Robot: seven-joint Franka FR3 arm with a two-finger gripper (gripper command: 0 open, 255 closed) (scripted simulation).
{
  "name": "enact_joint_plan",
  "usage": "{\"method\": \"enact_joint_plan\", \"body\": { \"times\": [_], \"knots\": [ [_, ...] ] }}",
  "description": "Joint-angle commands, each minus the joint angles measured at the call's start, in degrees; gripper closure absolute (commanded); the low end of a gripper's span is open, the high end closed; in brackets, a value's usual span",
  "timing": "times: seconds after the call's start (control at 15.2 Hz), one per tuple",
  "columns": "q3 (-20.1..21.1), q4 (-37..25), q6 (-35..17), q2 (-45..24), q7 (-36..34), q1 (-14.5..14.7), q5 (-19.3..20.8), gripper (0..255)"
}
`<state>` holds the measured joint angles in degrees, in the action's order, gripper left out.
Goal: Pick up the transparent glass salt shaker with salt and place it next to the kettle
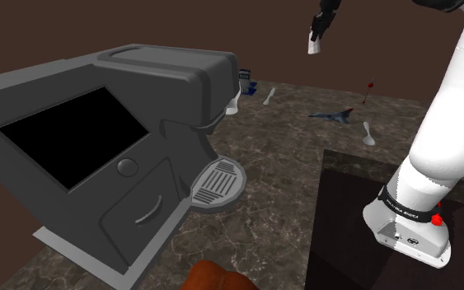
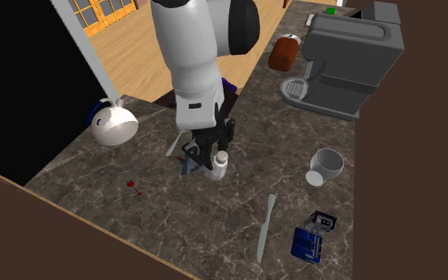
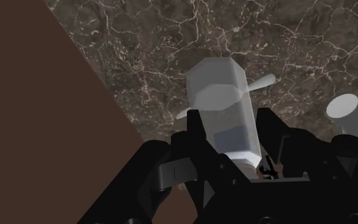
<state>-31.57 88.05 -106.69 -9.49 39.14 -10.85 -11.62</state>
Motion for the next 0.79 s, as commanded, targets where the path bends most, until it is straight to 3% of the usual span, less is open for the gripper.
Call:
{"method": "enact_joint_plan", "body": {
  "times": [0.0, 0.33, 0.73],
  "knots": [
    [-0.3, 3.9, -0.8, 3.7, -0.1, 0.5, 1.9, 255],
    [-0.4, 16.4, -3.1, 15.8, -1.0, 0.8, 8.5, 255],
    [0.5, 28.0, -2.9, 29.2, -1.6, -1.9, 15.4, 255]
  ]
}}
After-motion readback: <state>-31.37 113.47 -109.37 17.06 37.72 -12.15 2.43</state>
